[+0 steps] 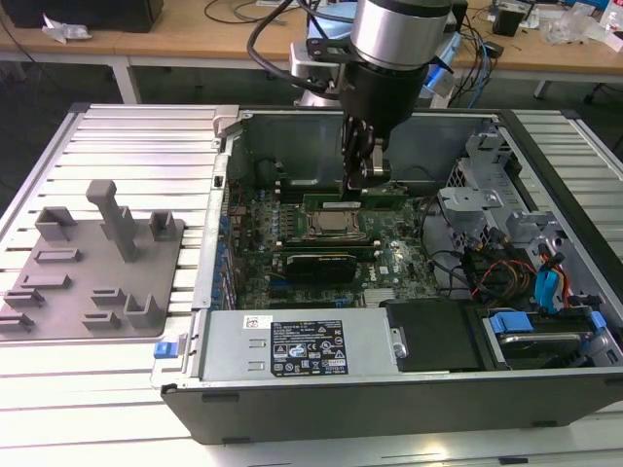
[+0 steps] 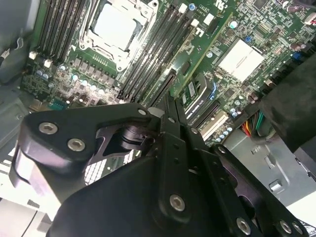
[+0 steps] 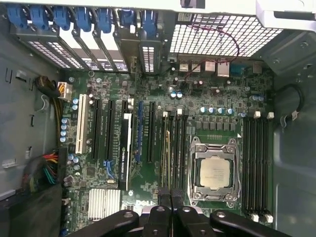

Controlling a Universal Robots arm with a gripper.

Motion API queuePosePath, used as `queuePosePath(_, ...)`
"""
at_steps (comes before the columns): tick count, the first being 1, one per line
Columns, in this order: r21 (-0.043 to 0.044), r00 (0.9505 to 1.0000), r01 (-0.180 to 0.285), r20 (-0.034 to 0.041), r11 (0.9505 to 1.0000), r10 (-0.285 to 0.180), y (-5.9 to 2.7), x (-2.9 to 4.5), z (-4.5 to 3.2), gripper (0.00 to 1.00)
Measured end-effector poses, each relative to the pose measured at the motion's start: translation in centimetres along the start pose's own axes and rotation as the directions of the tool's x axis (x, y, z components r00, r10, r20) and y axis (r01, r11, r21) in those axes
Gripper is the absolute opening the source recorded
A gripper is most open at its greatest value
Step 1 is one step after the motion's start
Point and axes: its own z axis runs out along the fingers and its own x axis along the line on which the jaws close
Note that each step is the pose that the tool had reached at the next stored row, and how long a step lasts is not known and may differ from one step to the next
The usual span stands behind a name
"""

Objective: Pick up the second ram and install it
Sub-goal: 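Pick up the second ram and move it above second insertion slot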

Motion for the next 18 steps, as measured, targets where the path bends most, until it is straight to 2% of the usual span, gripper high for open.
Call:
queuePosePath(1,0.0059,1.0000,0.000,-0.0005,1.0000,0.000,0.00,0.00,0.22,0.09)
queuePosePath(3,0.0223,1.0000,0.000,-0.0013,0.9998,0.000,0.53,-0.02,0.96,0.09)
queuePosePath(6,0.0287,1.0000,0.000,-0.0015,0.9996,0.000,0.70,-0.11,1.87,0.09)
queuePosePath(11,0.0299,1.0000,0.000,-0.0023,0.9996,0.000,0.99,-1.06,3.01,0.09)
queuePosePath(14,0.0297,1.0000,-0.002,-0.0067,0.9996,0.003,1.18,-1.22,3.61,0.09)
queuePosePath(18,0.0296,1.0000,-0.003,-0.0079,0.9996,0.004,1.19,-1.24,3.69,0.09)
